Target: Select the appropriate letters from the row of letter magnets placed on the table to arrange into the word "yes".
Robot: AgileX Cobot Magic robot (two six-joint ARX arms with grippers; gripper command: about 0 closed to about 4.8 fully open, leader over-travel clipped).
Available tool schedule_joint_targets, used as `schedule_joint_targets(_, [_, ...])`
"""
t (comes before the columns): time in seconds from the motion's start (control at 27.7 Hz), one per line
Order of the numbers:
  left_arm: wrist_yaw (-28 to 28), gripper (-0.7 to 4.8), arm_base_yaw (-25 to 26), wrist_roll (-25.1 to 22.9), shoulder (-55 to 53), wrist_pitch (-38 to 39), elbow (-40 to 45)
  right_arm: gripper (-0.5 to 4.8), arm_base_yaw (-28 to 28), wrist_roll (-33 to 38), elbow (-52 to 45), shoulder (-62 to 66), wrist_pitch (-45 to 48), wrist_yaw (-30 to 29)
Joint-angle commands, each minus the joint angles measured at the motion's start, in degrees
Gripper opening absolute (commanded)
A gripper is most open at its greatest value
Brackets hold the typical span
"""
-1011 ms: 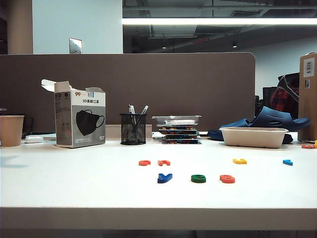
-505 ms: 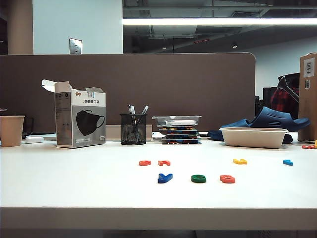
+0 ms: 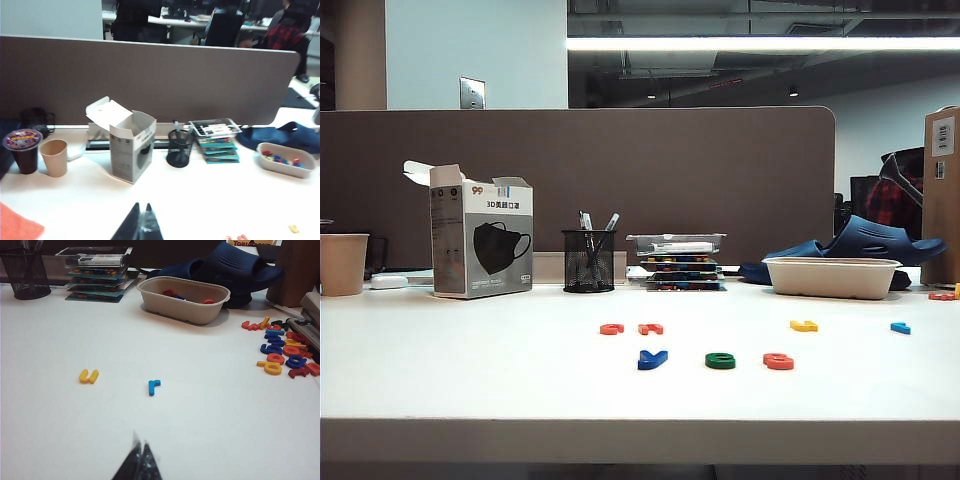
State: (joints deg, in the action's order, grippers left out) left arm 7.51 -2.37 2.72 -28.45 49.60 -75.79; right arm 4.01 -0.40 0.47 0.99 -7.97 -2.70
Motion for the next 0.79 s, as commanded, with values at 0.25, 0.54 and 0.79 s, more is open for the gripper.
schedule_joint_targets(0.25, [1.55,-0.05,-0.07,2.14,16.28,1.60,8.70,-0.01,0.04,-0.11,-0.44,-0.26,0.55,0.20])
schedule_joint_targets(0.54, [1.11,-0.05,-0.04,2.32,23.37,1.88,15.65,-0.01,0.04,-0.09,-0.44,-0.26,0.50,0.22])
schedule_joint_targets(0.79, [-0.46,-0.05,0.07,2.58,28.33,2.16,20.28,-0.01,0.04,-0.11,-0.44,-0.26,0.52,0.22])
